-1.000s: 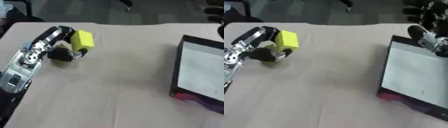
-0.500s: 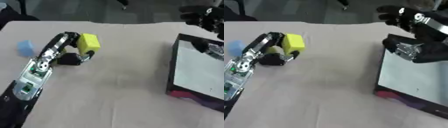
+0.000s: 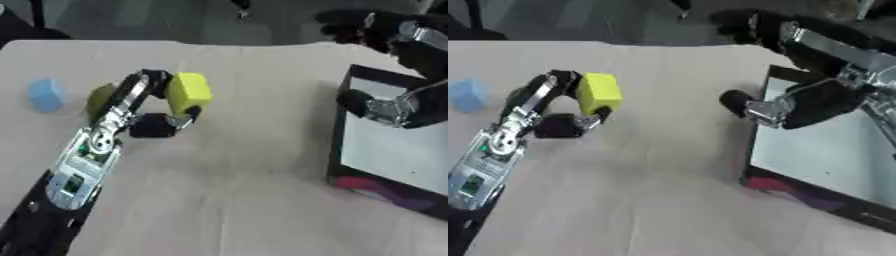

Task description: Pick up the objects with one hand, pass them to the other hand, and then place them into the box on the other side of the table.

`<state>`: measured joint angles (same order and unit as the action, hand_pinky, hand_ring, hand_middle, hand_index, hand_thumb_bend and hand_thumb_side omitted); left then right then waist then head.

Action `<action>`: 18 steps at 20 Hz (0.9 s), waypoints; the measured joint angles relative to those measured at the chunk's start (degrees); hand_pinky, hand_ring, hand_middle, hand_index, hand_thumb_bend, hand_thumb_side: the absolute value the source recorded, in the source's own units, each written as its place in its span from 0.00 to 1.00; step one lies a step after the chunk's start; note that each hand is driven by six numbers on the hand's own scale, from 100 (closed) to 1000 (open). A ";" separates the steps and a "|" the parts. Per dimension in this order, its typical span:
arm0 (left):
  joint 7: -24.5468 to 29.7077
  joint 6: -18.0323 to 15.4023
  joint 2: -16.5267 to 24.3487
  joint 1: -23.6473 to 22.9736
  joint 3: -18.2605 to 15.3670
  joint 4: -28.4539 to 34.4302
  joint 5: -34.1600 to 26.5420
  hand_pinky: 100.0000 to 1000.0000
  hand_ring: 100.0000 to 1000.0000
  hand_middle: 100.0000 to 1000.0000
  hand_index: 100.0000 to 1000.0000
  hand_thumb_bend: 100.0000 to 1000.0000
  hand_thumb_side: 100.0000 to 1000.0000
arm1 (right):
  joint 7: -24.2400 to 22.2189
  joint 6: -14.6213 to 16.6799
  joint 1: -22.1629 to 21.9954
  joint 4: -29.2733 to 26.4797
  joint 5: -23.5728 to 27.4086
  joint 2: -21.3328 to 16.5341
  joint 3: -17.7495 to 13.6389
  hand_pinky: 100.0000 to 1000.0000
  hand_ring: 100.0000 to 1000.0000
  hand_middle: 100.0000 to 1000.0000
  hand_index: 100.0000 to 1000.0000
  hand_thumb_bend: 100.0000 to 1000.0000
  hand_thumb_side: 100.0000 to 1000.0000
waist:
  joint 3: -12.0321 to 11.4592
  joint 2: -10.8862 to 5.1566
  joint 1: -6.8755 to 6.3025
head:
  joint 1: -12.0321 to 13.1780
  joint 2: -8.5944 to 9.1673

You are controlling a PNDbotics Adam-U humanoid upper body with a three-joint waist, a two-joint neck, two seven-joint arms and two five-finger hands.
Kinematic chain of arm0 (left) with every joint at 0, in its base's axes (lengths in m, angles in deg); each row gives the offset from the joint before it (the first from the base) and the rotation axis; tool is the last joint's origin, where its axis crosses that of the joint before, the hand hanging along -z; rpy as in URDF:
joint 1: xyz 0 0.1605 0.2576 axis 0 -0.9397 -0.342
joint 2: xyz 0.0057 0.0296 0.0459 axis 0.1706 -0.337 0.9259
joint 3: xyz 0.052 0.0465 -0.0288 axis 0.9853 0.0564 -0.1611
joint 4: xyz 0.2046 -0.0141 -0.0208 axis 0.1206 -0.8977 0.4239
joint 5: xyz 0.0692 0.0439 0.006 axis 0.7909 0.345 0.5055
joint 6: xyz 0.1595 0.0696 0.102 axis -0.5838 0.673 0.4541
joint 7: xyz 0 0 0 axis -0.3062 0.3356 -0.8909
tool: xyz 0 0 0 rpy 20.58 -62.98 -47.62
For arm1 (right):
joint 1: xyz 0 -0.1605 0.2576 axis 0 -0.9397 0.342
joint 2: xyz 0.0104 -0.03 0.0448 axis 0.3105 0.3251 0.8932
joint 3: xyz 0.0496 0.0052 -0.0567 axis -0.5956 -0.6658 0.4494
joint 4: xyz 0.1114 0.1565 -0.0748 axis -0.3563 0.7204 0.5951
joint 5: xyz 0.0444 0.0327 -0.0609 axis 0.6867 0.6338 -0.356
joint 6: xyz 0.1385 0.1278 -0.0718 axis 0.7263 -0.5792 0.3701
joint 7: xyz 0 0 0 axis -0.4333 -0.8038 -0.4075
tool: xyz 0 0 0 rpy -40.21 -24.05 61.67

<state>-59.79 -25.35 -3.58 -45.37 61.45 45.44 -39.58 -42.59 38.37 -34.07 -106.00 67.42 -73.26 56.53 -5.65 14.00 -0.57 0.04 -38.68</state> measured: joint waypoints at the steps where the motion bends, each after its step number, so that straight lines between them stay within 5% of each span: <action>1: 0.09 -0.17 -0.26 -0.01 0.05 0.20 0.27 0.69 0.54 0.37 0.44 0.00 0.14 | -0.22 -0.21 0.50 -0.01 -0.27 0.04 0.37 0.98 1.00 1.00 0.98 0.21 0.28 | -0.07 0.00 0.00 | -0.05 -0.01; 18: 0.76 -2.19 -4.58 0.71 2.63 2.36 2.24 0.68 0.52 0.36 0.44 0.00 0.16 | -2.44 -1.64 7.17 6.28 -4.19 3.87 6.23 0.96 1.00 0.95 0.91 0.23 0.21 | -1.08 -0.10 0.43 | -1.39 -0.54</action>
<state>-59.03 -27.53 -8.16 -44.66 64.08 47.81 -37.34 -45.03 36.73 -26.90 -99.72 63.23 -69.39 62.76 -6.74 13.90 -0.14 -1.35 -39.22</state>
